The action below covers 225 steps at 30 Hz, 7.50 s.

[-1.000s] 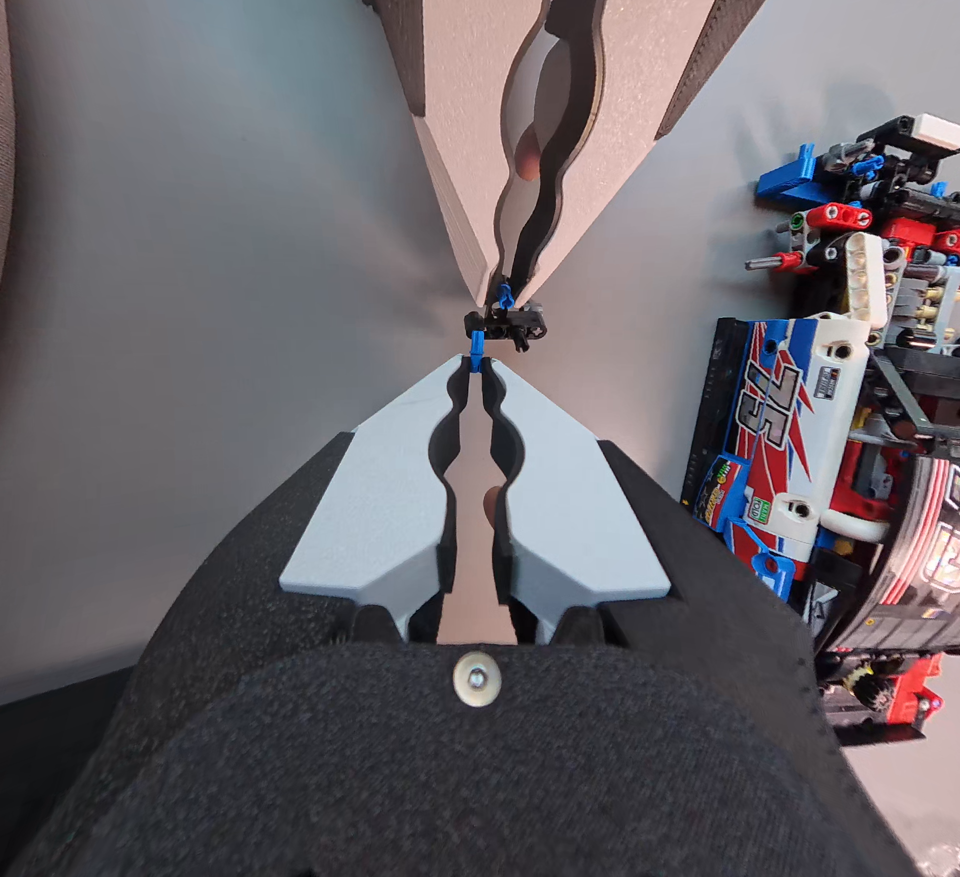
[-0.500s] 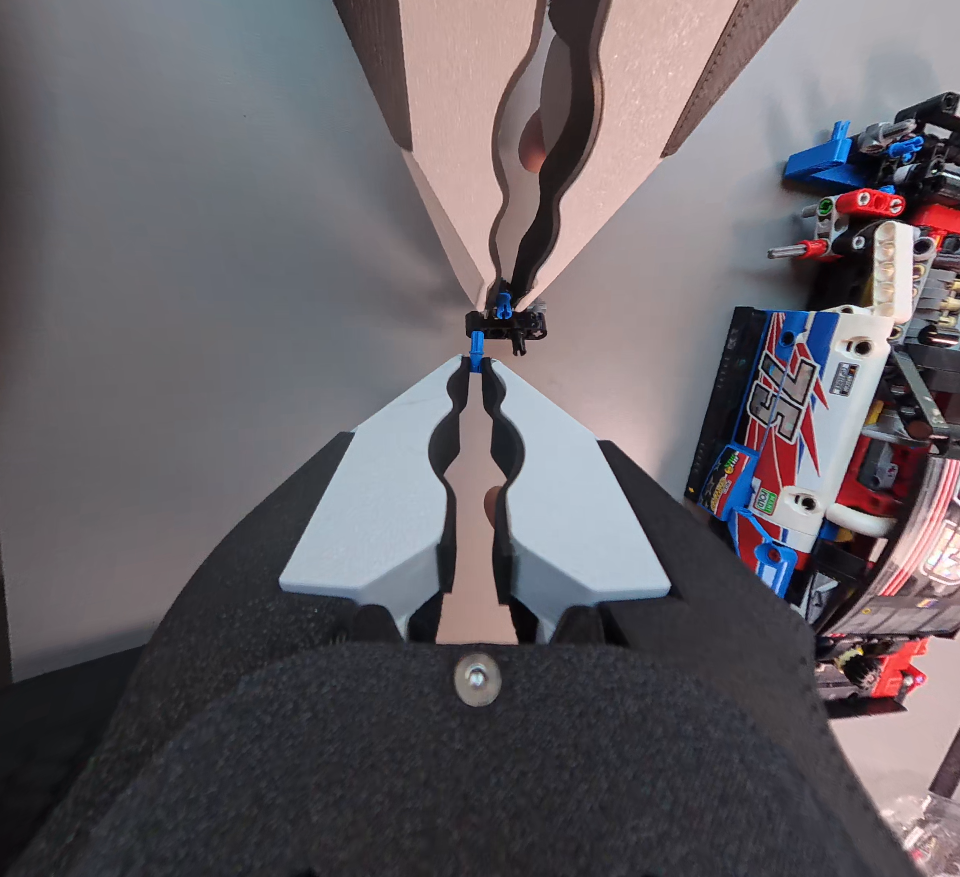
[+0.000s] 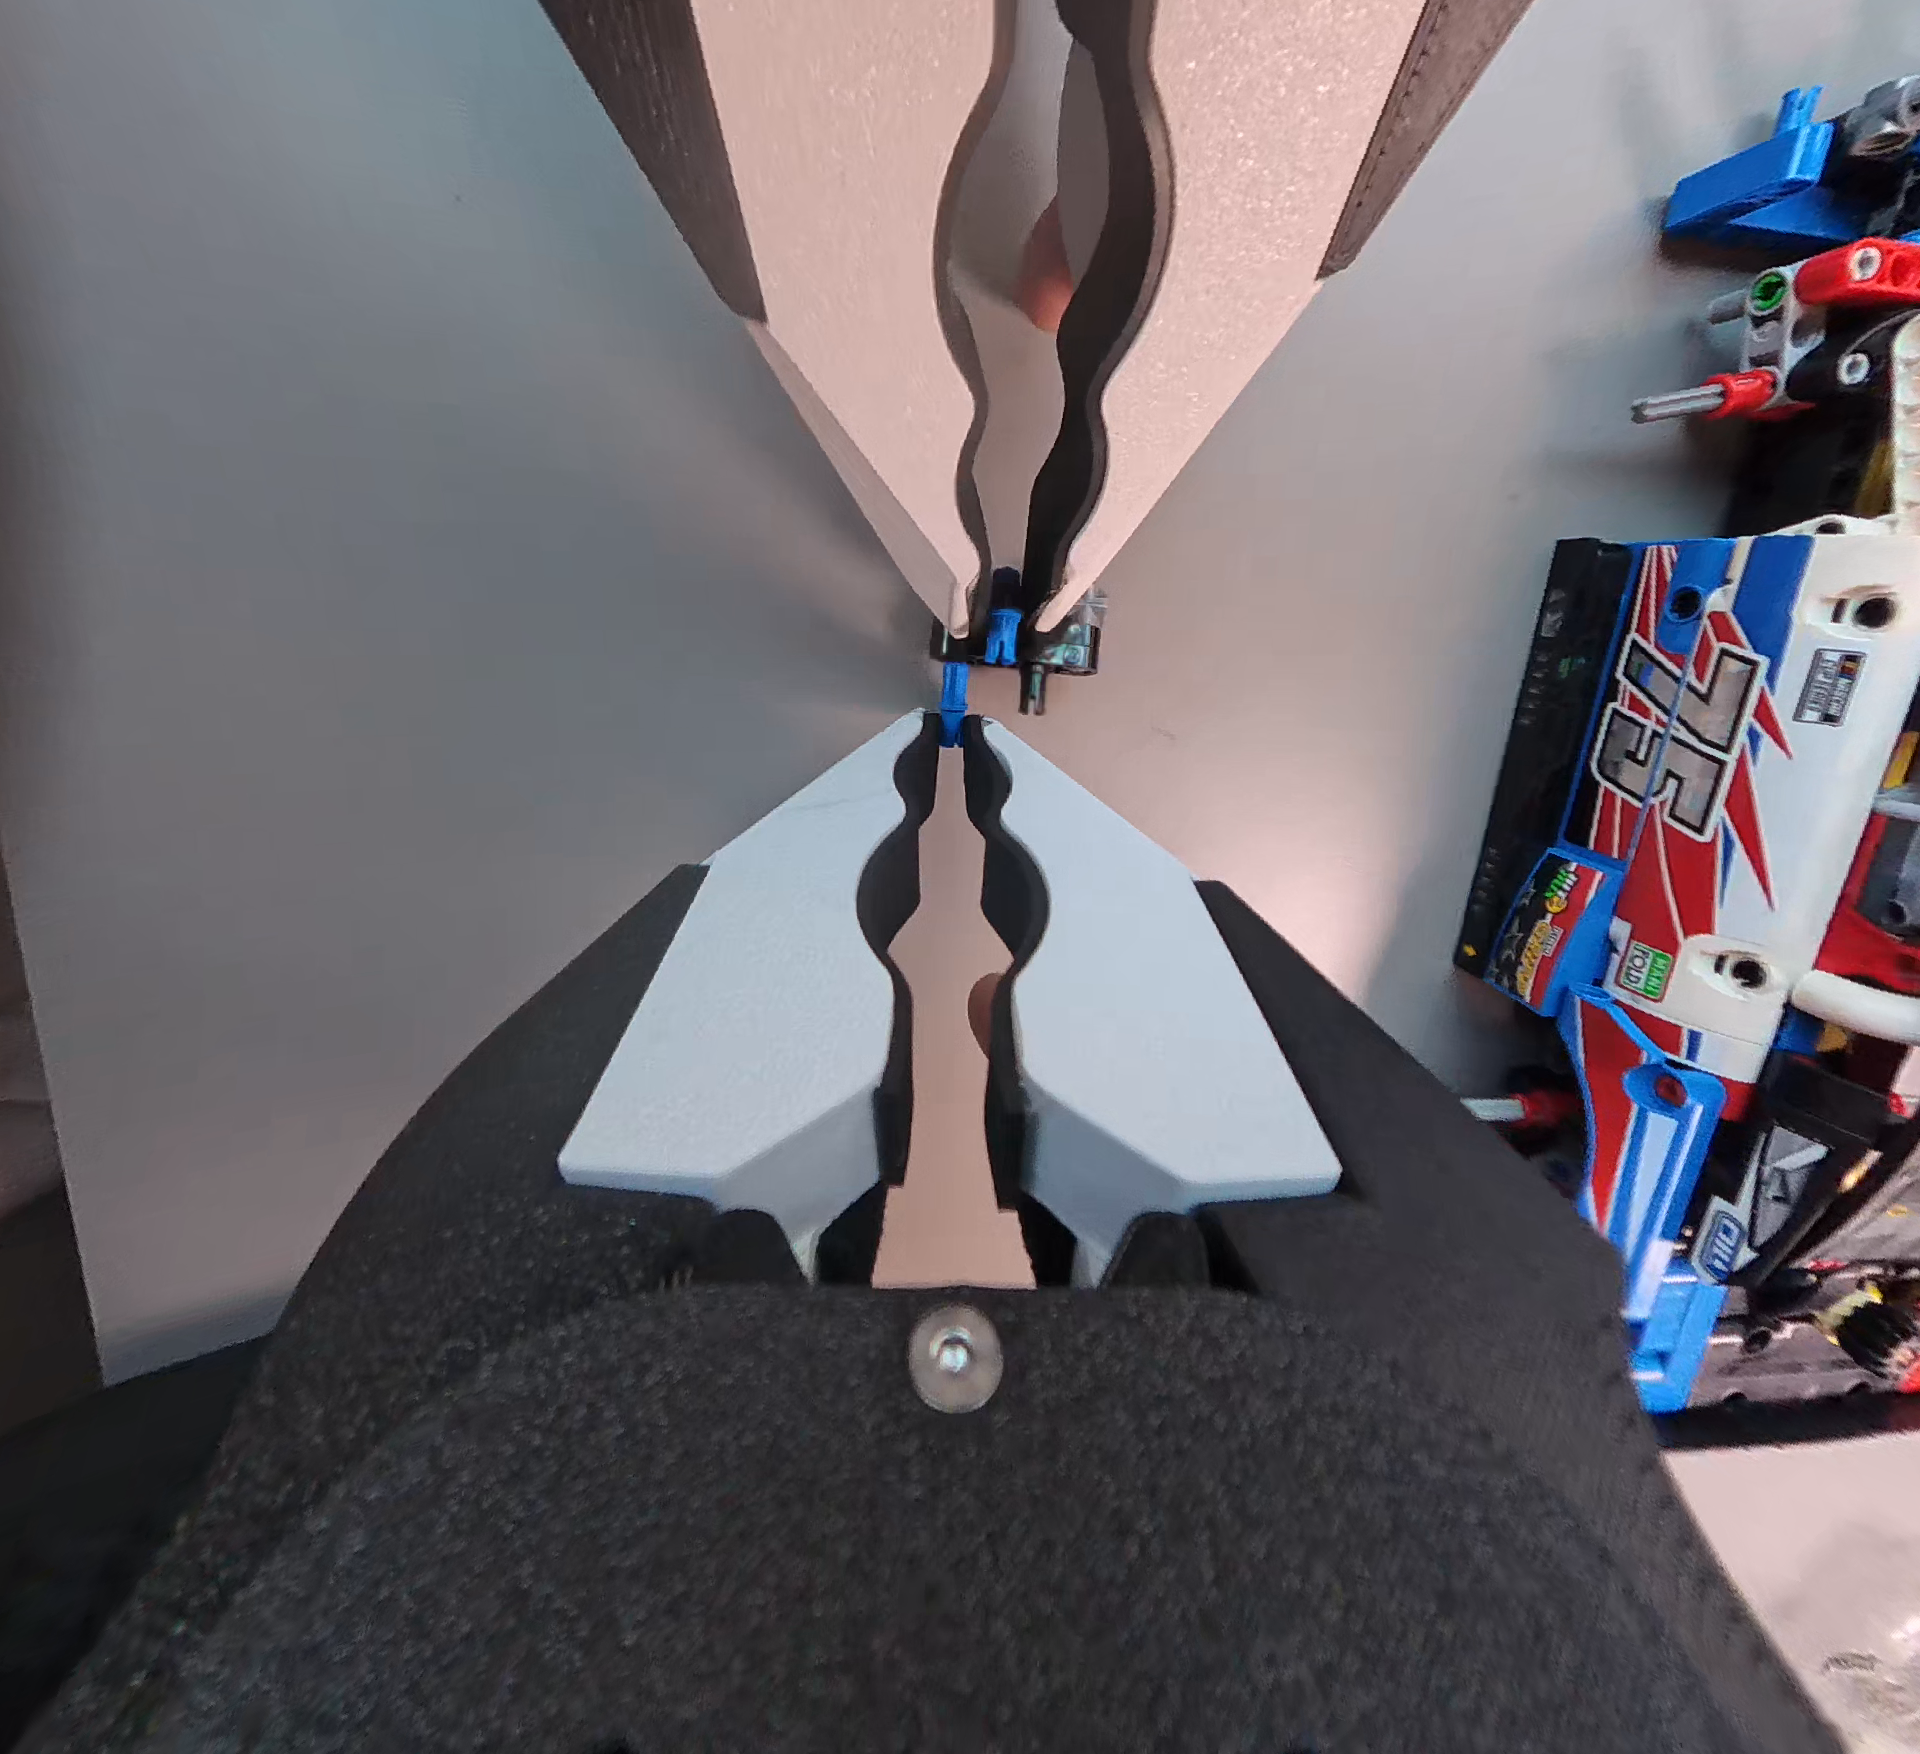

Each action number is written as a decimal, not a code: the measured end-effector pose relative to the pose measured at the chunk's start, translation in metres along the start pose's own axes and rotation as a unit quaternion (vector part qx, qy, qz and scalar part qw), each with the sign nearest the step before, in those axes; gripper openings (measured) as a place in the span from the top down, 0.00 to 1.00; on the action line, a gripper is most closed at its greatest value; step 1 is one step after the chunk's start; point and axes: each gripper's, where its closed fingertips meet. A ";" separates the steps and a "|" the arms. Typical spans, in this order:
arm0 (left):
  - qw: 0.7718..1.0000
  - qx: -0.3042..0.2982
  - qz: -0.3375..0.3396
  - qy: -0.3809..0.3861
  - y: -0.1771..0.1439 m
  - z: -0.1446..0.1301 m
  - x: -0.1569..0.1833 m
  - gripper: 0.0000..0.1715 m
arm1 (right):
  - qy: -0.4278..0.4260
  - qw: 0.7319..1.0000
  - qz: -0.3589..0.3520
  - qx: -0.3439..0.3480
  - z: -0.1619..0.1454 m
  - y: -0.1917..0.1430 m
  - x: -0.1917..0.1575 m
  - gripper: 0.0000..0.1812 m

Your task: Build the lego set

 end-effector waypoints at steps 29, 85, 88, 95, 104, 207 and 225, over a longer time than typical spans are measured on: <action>0.991 0.086 -0.046 0.089 -0.015 0.021 0.031 0.96 | 0.040 0.986 0.006 0.160 0.008 -0.035 -0.020 0.99; 0.993 -0.039 0.047 0.104 0.000 0.008 -0.002 0.94 | 0.166 0.900 -0.066 0.398 -0.013 -0.062 0.026 0.98; 0.993 -0.052 0.035 0.103 0.005 0.004 0.001 0.95 | 0.163 0.901 -0.067 0.397 -0.013 -0.063 0.025 0.98; 0.992 -0.057 0.018 0.107 0.004 0.002 0.003 0.96 | 0.158 0.901 -0.067 0.398 -0.013 -0.064 0.022 0.99; 0.976 0.202 -0.069 0.052 -0.045 0.037 0.004 0.96 | 0.135 0.902 -0.061 0.406 0.001 -0.068 0.009 0.99; 0.994 0.088 -0.052 0.044 -0.014 0.012 -0.013 0.96 | 0.201 0.898 -0.037 0.390 -0.003 -0.061 0.019 0.99; 0.983 0.182 -0.026 0.021 -0.035 0.043 -0.015 0.97 | 0.175 0.892 0.002 0.417 0.011 -0.068 0.005 0.99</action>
Point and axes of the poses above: each gripper's, where its closed fingertips meet, y out along the fingers, z out of its top, x = y × z across the jaws, and after that the axes turned 9 degrees about -x, right-handed
